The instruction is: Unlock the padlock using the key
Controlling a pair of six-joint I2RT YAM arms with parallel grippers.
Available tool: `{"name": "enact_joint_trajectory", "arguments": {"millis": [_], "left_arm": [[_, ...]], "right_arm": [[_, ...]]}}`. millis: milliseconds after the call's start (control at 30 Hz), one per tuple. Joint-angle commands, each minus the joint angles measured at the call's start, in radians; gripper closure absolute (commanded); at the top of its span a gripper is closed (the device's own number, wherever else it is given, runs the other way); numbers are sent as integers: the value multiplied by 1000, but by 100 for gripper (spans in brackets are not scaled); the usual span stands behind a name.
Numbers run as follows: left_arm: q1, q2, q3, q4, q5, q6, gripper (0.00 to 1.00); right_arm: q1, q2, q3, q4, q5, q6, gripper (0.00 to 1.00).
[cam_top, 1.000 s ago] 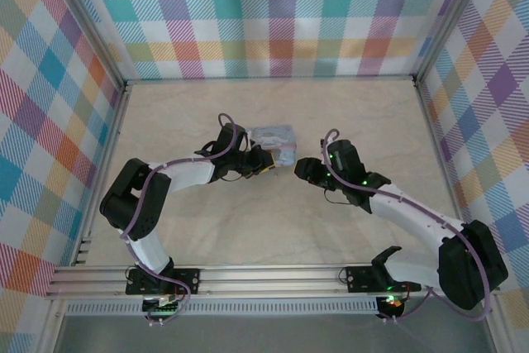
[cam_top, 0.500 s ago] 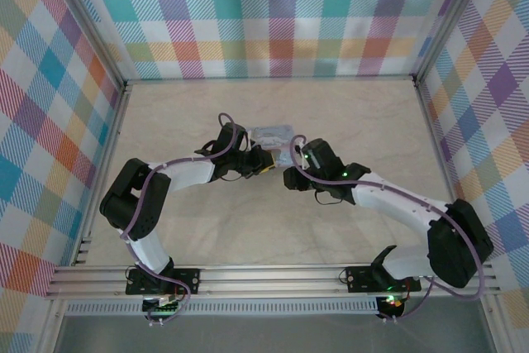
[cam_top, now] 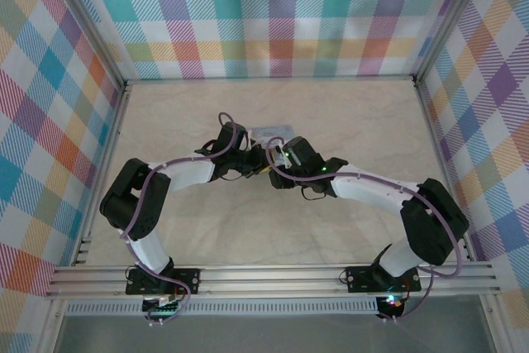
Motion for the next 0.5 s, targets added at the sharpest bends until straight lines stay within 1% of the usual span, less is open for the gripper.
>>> {"name": "enact_joint_trajectory", "arguments": {"millis": [0,467], "left_arm": [[-8,-36,34,6,30,16,96],[-7,-37,41,4,39,14,96]], "right_arm": [[5,21,37,35,10,-35,50],[6,58,57,54,23,-62,51]]}}
